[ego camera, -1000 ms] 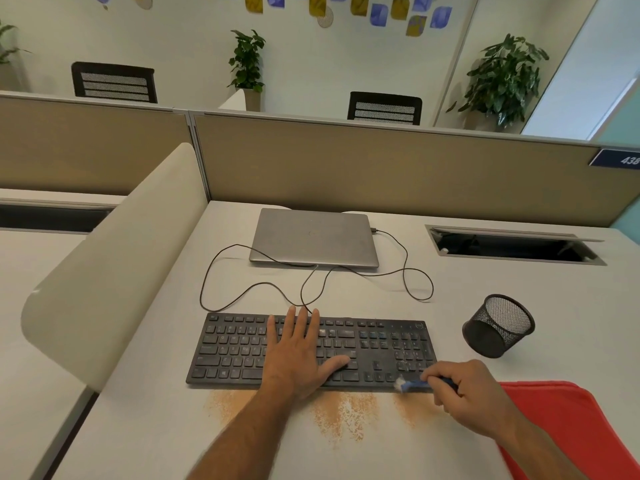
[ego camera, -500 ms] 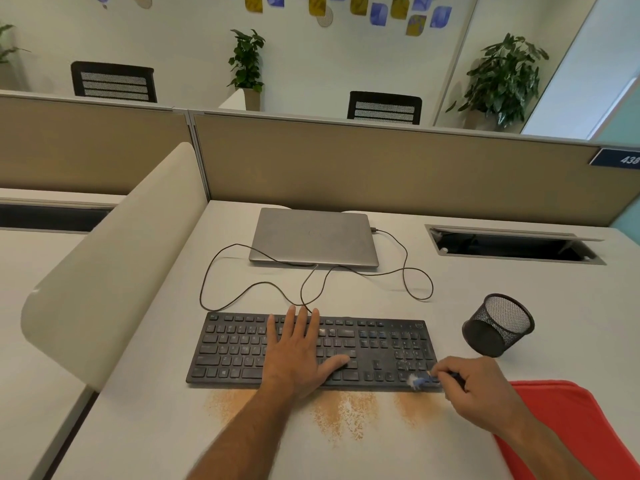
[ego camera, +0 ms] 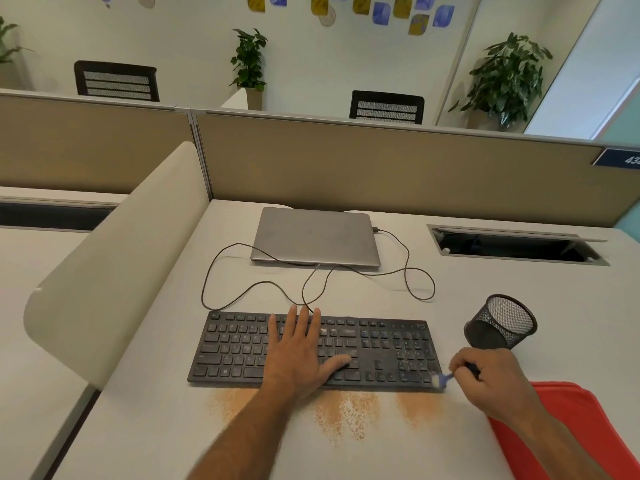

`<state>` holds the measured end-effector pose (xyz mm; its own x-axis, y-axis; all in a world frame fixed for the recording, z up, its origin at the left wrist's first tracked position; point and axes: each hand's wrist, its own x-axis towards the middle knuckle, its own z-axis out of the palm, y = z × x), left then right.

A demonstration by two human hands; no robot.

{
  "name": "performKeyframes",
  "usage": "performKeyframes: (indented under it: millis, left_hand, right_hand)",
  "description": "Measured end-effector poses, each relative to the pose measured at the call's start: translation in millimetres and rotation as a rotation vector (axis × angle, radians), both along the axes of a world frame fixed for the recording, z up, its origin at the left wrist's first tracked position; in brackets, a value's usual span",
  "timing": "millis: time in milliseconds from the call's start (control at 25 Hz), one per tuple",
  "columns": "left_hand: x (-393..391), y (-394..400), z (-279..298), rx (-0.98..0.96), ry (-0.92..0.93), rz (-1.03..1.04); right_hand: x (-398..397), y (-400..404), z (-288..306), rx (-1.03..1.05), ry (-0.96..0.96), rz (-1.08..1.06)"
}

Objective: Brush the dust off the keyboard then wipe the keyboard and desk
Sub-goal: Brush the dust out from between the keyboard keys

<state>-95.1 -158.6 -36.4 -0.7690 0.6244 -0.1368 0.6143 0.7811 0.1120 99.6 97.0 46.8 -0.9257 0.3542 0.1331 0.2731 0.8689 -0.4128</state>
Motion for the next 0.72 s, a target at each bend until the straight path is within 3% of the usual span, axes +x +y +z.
performKeyframes:
  millis: [240,400,560,720]
  left_hand:
    - [0.2,-0.3,0.2,-0.005,0.006,0.002]
    - [0.0,-0.5,0.0,0.000,0.004,0.001]
    - [0.5,-0.9,0.7,0.004,-0.001,0.002]
    - [0.1,-0.6,0.2,0.002,-0.003,0.001]
  right_hand:
    - [-2.7,-7.4,2.8,-0.005,-0.101,0.126]
    - [-2.6,-4.9,4.1,-0.039,0.004,0.083]
    - [-2.2,-4.4,2.0,-0.013,-0.160,0.149]
    - [1.4,-3.6,-3.5,-0.094,-0.044,0.120]
